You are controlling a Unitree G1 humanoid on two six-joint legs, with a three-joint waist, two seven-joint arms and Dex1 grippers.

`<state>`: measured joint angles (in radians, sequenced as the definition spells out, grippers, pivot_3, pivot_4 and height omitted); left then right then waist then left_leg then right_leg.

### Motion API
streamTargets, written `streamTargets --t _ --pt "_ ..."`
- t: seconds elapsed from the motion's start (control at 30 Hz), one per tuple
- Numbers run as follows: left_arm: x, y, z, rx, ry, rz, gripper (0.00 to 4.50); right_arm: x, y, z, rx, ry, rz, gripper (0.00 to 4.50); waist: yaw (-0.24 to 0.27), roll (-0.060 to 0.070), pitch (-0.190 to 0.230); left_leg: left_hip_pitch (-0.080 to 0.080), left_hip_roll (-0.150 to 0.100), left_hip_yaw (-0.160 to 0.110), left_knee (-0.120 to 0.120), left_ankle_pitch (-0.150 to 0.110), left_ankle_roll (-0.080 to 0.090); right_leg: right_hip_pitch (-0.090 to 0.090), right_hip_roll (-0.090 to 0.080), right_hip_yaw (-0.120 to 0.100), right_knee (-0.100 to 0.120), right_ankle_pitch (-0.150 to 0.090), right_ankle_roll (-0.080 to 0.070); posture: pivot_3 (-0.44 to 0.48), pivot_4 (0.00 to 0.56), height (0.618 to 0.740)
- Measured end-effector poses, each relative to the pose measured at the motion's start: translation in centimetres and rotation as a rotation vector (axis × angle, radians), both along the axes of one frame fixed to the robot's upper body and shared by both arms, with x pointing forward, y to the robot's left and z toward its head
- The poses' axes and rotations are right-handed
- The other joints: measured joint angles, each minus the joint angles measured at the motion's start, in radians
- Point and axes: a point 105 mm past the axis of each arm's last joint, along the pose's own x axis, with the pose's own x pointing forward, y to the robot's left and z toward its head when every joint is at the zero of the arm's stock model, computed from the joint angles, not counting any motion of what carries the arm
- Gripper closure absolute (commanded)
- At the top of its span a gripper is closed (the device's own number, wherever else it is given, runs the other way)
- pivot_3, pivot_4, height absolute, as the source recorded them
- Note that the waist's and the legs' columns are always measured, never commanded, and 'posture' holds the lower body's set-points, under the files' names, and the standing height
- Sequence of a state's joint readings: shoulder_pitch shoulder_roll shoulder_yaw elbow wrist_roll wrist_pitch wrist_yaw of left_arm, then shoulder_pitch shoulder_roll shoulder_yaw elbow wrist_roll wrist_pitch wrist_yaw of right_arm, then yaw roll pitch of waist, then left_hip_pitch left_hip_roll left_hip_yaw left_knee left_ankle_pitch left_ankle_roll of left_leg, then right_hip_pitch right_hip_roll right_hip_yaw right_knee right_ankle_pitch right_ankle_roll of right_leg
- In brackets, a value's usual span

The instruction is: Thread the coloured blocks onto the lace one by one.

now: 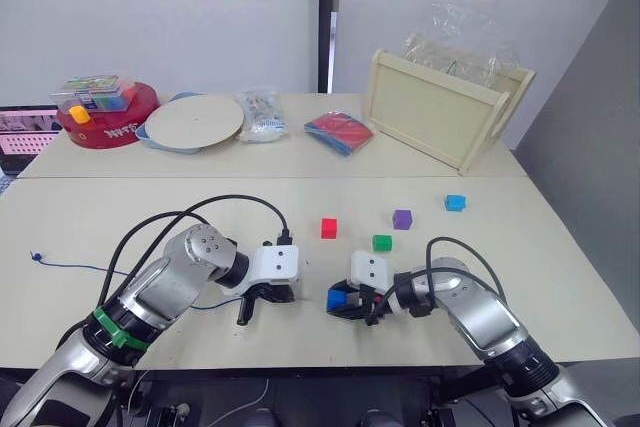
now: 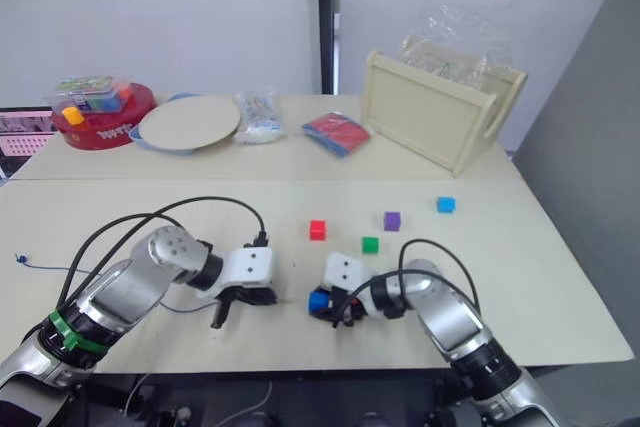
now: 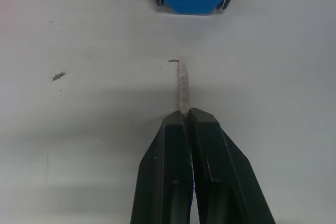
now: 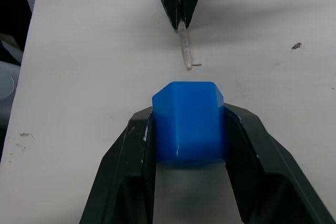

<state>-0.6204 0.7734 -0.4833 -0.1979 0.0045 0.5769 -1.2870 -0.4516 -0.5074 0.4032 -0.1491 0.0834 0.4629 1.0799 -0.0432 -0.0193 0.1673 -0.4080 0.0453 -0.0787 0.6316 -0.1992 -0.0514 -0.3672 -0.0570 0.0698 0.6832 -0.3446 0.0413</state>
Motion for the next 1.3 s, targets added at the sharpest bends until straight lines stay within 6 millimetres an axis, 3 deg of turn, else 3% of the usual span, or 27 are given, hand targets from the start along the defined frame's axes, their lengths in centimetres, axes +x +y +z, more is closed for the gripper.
streamTargets --t 0.37,0.73,1.0,1.3 --pt "0.3 -2.0 -0.1 -0.004 0.003 -0.015 4.50 -0.4 0.9 -0.1 0.009 0.011 0.006 3.21 -0.001 0.000 0.000 0.000 0.000 0.000 0.000 0.000 0.000 0.000 0.000 0.000 0.000 0.000 0.000 0.000 0.150 0.740" --pt "0.0 -1.8 -0.1 -0.011 0.038 0.026 4.50 -0.3 1.1 -0.1 0.013 0.012 -0.010 3.21 -0.002 0.000 0.000 0.000 0.000 0.000 0.000 0.000 0.000 0.000 0.000 0.000 0.000 0.000 0.000 0.000 0.150 0.740" --pt "-0.5 0.0 -0.1 0.019 0.059 0.033 4.50 -0.3 0.7 -0.1 0.000 0.003 -0.008 3.21 0.001 0.000 0.000 0.000 0.000 0.000 0.000 0.000 0.000 0.000 0.000 0.000 0.000 0.000 0.000 0.000 0.150 0.740" --pt "-1.3 -0.5 -0.1 -0.020 0.118 0.041 4.50 -0.2 0.5 -0.1 -0.003 -0.004 -0.008 3.21 0.004 0.000 0.000 -0.001 0.000 0.000 0.001 0.000 0.000 0.000 0.000 0.000 0.000 0.000 0.000 0.000 0.150 0.740"
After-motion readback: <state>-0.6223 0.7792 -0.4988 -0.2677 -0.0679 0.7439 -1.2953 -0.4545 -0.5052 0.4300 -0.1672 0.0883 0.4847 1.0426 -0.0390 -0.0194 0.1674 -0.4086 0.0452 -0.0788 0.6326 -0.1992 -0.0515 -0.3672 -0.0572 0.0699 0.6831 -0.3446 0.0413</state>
